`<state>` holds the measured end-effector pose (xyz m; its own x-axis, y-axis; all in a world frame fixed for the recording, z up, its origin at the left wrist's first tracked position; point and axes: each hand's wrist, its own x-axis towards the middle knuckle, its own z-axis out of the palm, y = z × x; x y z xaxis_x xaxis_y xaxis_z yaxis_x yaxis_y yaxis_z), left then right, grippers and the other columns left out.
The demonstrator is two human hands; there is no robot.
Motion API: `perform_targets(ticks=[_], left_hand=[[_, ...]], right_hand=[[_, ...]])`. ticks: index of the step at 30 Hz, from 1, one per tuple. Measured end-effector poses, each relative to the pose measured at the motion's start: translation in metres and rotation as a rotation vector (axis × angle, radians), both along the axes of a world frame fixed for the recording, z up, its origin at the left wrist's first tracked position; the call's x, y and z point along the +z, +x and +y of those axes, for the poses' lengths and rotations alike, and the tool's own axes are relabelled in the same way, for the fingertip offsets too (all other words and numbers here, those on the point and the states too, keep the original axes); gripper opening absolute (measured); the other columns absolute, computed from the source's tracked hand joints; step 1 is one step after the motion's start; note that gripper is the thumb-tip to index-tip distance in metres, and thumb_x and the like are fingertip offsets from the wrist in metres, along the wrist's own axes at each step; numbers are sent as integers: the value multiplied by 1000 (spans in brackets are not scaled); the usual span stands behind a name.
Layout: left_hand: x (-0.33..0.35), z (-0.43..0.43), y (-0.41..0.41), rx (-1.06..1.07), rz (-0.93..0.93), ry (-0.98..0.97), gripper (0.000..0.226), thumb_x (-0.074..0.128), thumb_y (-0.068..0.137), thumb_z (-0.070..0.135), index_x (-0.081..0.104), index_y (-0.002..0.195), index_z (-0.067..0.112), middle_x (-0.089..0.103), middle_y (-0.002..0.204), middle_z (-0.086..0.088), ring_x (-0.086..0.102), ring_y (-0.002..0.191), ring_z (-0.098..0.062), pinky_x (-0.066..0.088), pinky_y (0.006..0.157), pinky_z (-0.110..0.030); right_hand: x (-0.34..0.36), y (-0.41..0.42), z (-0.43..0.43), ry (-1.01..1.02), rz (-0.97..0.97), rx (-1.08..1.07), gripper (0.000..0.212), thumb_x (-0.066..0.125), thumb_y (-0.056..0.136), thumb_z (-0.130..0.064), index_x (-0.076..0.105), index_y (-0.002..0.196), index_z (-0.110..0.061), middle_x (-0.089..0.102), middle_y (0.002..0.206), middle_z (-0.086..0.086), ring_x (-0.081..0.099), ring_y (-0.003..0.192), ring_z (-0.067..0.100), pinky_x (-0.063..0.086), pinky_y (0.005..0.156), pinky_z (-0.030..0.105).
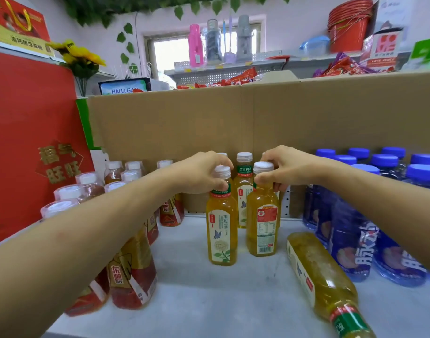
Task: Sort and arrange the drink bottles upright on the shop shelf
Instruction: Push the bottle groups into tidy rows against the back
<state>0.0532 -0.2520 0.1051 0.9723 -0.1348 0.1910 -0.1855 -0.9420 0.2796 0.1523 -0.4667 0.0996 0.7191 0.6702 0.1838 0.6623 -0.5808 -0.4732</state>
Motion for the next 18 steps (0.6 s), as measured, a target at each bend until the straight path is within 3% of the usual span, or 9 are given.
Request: perform_targets(ticks=[5, 8, 15, 18], left_hand=[[-5, 0, 14, 64, -35, -21, 51, 62, 98, 29, 46, 145, 22, 53, 144, -5, 54, 109, -14, 45, 81, -24], [-3, 3, 19, 63, -4, -37, 52, 61, 98, 29, 44, 147, 22, 52, 146, -5, 54, 122, -20, 44, 86, -26], [-10, 5, 19, 68, -72, -61, 55, 61, 98, 27, 42, 149, 20, 44, 154, -4, 47, 134, -22, 42, 89, -23], [-13, 3, 21, 64, -103, -64, 54, 61, 99, 24, 42, 149, 18, 41, 156, -4, 44, 137, -23, 39, 91, -22]], right_hand=[[-2, 6, 2, 24, 8, -4, 26, 70, 89, -39, 60, 102, -19, 72, 91, 1, 74, 74, 11, 58, 60, 23], [-1, 8, 2, 23, 24, 0, 27, 70, 89, -39, 61, 103, -18, 73, 92, 1, 74, 75, 12, 59, 61, 25], [-4, 12, 10, 53, -16, -13, 28, 70, 89, -38, 60, 104, -17, 72, 89, 0, 73, 69, 7, 55, 53, 18], [-7, 14, 15, 57, -38, -16, 30, 70, 89, -39, 60, 106, -17, 71, 90, -1, 73, 71, 9, 60, 57, 23]])
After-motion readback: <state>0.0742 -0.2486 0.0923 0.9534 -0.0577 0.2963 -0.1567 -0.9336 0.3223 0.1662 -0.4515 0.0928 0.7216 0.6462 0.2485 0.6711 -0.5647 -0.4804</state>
